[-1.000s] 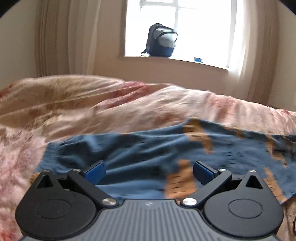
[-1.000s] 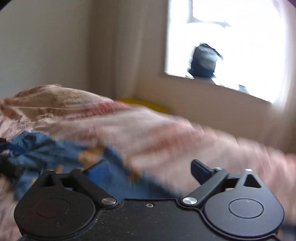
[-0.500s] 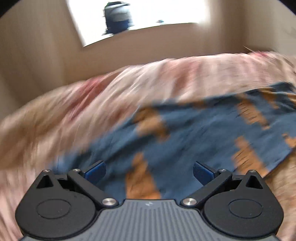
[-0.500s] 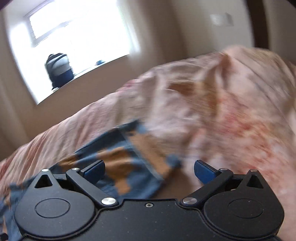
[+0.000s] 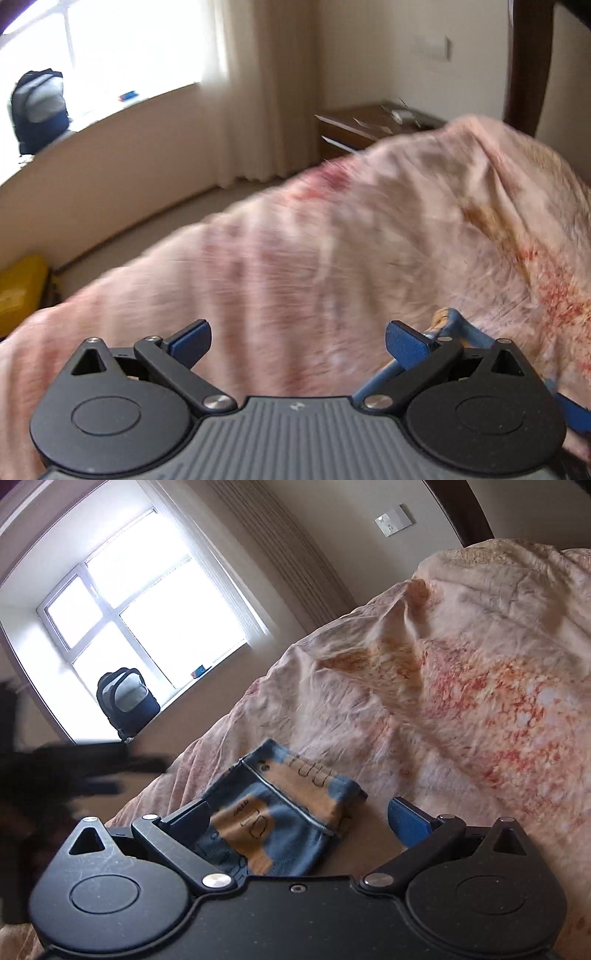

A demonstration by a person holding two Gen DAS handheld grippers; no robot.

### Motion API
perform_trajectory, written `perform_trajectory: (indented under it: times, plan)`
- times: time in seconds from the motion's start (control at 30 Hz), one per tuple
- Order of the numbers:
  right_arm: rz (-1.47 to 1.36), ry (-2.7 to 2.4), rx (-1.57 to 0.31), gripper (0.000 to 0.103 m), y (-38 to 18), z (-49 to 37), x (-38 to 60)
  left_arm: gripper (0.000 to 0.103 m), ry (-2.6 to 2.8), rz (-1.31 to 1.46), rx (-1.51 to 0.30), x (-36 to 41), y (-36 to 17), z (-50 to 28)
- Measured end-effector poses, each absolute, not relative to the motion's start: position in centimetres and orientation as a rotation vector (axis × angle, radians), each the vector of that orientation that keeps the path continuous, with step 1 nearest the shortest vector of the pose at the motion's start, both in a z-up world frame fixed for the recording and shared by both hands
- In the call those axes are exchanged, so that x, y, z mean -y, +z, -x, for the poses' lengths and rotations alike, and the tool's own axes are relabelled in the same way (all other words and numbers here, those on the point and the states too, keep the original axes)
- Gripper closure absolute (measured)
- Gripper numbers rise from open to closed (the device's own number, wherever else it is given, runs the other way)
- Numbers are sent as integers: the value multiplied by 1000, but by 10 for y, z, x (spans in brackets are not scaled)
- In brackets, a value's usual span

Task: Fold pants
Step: 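Grasp the stacked leg hems with the right gripper while the left gripper grasps beside it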

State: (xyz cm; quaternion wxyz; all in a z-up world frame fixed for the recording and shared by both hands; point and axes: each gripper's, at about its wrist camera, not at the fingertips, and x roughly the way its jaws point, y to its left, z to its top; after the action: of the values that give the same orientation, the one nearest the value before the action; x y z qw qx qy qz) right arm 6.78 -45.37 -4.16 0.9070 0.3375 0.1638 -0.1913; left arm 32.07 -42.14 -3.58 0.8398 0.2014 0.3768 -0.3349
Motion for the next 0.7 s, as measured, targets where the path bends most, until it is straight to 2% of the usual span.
perform_trajectory:
  times: [0.23,0.7]
  plan:
    - [-741,-376,-364,1,-49,-72,461,0,-674,-377,-837,430,-63,-318]
    - [-770,-362,-387,0,-51,-73,466,0,-645,-367,-827,449,-55,-317]
